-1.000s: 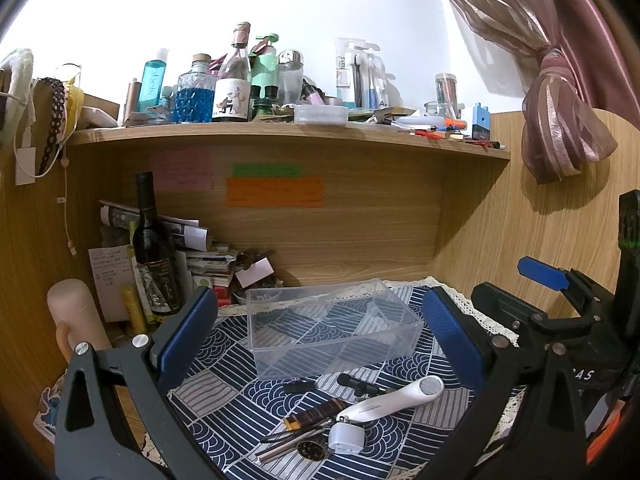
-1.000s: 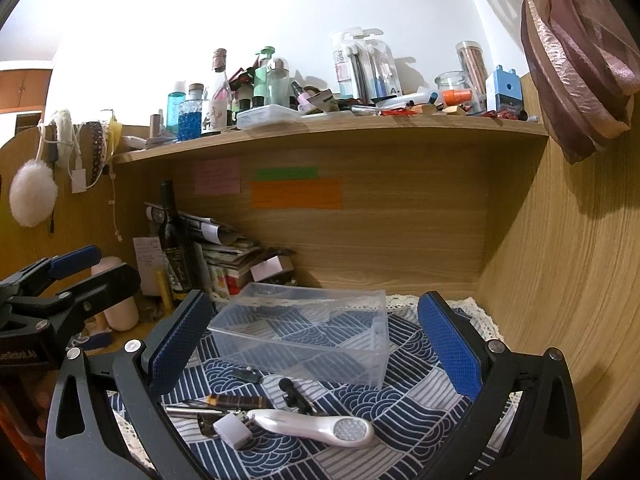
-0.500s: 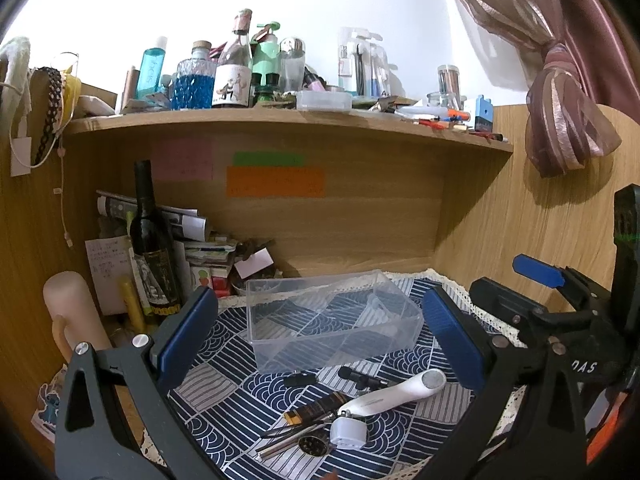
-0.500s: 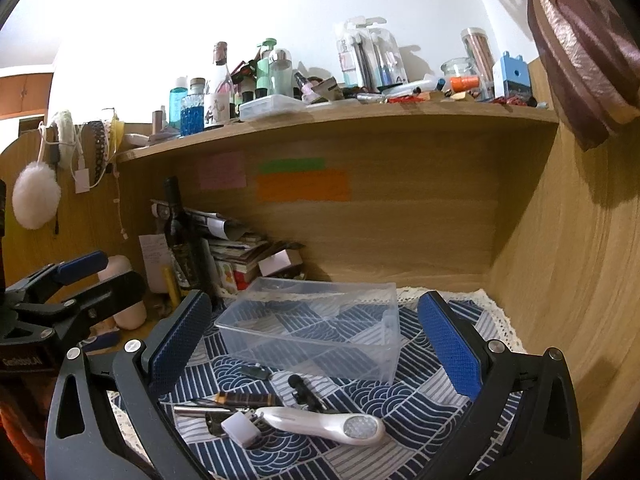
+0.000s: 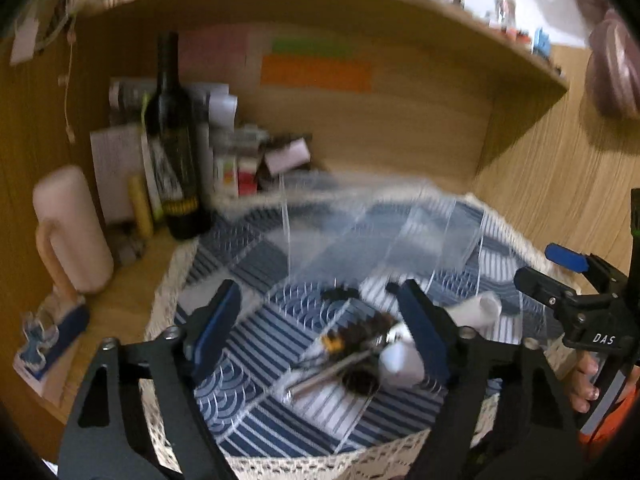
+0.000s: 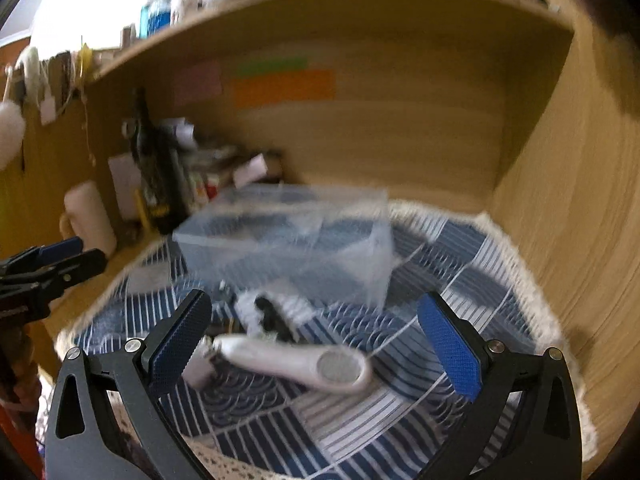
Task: Organize rigid objects
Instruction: 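Lower both tools toward the small items beside the clear box, then grasp the white plug with the right tool while the left tool grasps the black round cap, then carry the plug into the clear box with the right tool while the left tool drops the cap in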
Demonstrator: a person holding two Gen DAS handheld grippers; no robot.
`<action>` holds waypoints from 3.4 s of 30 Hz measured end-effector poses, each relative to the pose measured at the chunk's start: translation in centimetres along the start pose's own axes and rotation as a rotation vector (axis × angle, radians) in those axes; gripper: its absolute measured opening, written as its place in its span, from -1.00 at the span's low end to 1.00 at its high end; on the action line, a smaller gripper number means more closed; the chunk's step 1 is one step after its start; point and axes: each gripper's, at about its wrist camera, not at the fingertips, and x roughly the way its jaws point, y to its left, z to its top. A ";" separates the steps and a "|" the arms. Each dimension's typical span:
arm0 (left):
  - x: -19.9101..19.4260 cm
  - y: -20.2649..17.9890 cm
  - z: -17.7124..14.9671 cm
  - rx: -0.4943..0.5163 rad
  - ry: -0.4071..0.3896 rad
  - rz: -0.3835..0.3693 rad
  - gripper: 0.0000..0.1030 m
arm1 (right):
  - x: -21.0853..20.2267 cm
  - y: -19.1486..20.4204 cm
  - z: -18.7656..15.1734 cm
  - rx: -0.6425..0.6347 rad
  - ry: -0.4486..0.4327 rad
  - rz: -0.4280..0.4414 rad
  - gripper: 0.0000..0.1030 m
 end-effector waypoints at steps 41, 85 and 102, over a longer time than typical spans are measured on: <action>5.0 -1.1 -6.2 -0.052 0.280 -0.187 0.06 | 4.0 2.9 -3.1 -0.077 0.178 0.232 -0.49; 13.3 -0.3 9.2 0.062 0.145 -0.040 -0.38 | 9.6 -1.8 9.5 -0.106 0.036 -0.004 -0.49; 19.8 -2.1 8.2 0.132 0.286 -0.038 -0.38 | 17.3 -2.5 7.6 -0.139 0.265 0.012 -0.49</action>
